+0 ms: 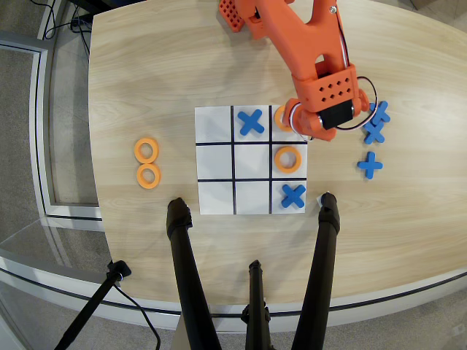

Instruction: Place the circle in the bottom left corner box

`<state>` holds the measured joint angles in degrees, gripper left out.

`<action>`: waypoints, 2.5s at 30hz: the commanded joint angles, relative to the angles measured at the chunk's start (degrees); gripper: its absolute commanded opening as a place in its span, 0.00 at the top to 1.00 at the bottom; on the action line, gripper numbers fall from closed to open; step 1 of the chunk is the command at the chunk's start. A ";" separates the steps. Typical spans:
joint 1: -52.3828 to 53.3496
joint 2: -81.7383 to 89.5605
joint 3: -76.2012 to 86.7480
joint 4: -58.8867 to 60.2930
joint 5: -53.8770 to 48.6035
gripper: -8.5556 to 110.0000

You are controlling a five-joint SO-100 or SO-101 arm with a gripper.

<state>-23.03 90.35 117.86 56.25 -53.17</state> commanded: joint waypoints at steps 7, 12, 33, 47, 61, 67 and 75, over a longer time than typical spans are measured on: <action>0.44 -0.70 -0.35 -1.58 -0.26 0.92; 0.44 -0.62 -0.44 -1.67 -0.35 0.91; 2.64 11.51 -13.01 16.35 -5.71 0.82; 10.72 69.43 27.69 21.36 -26.19 0.82; 19.34 100.20 65.39 13.10 -36.47 0.93; 20.74 102.04 65.65 15.73 -36.47 0.93; 38.23 102.04 65.65 16.08 -36.12 0.93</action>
<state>5.10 192.57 180.26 72.25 -89.47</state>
